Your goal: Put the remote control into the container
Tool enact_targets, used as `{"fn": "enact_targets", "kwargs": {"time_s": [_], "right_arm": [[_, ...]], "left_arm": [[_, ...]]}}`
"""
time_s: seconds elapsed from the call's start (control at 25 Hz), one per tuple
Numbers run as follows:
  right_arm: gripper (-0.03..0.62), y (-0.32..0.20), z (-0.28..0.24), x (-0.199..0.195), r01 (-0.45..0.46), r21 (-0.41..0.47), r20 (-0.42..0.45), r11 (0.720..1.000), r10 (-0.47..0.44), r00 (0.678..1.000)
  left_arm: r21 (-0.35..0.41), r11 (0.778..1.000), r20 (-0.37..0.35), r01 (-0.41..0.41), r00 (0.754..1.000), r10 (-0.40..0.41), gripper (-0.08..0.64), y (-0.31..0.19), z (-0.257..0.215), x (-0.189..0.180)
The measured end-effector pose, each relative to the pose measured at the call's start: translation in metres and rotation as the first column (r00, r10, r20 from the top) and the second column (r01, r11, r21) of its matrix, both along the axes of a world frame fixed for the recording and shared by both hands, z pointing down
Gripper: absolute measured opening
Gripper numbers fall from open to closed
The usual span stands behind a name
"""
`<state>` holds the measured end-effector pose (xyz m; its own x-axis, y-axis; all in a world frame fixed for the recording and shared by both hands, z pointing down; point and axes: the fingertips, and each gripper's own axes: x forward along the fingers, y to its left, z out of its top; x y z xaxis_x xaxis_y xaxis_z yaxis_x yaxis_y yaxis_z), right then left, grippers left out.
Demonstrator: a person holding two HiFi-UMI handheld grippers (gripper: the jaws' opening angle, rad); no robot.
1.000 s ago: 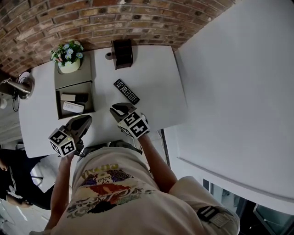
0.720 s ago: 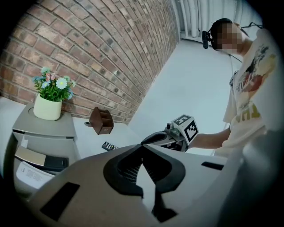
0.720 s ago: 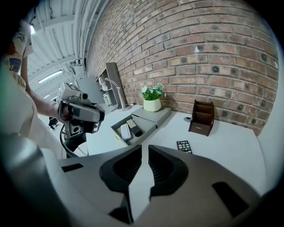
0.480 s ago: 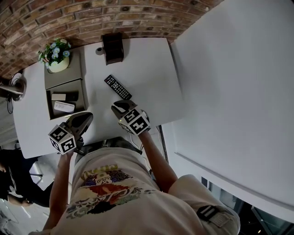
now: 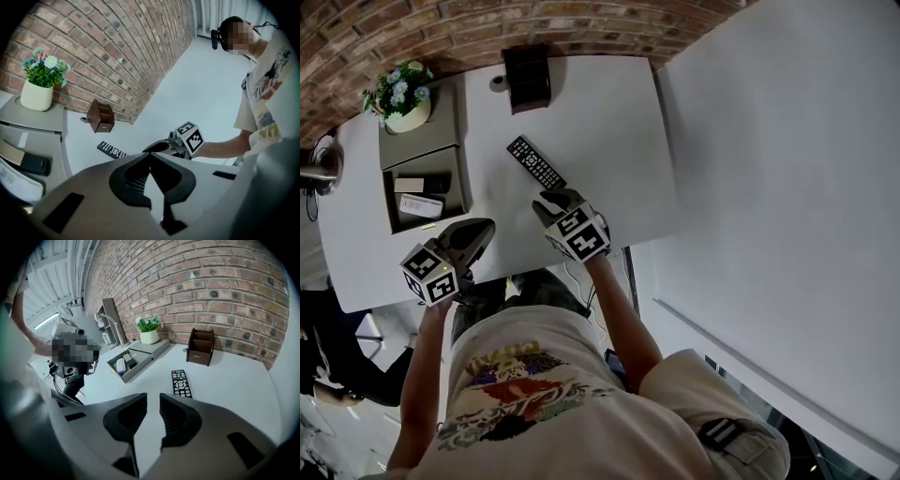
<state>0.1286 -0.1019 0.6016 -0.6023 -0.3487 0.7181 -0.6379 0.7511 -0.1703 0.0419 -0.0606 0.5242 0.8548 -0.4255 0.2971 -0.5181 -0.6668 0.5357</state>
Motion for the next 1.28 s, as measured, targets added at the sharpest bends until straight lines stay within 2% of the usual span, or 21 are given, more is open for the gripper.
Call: {"fn": "enact_targets", "kwargs": {"time_s": [0.24, 0.52, 1.04, 1.28], "right_arm": [[0.083, -0.012, 0.02, 0.013, -0.041, 0.009, -0.015, 0.999, 0.041, 0.999], [0.201, -0.021, 0.046, 0.025, -0.064, -0.023, -0.078, 0.998, 0.063, 0.995], [0.265, -0.048, 0.072, 0.03, -0.088, -0.02, -0.139, 0.996, 0.085, 0.987], [0.27, -0.051, 0.089, 0.027, -0.059, -0.035, -0.185, 0.998, 0.052, 0.981]], "left_arm": [[-0.026, 1.0, 0.01, 0.015, 1.0, -0.015, 0.005, 0.002, 0.009, -0.002], [-0.04, 0.998, 0.021, 0.041, 0.999, -0.04, 0.005, 0.001, 0.014, -0.008], [-0.084, 0.994, 0.011, 0.071, 0.997, -0.07, 0.005, 0.004, 0.029, -0.016], [-0.09, 0.991, -0.002, 0.097, 0.995, -0.097, 0.005, 0.004, 0.032, -0.021]]}}
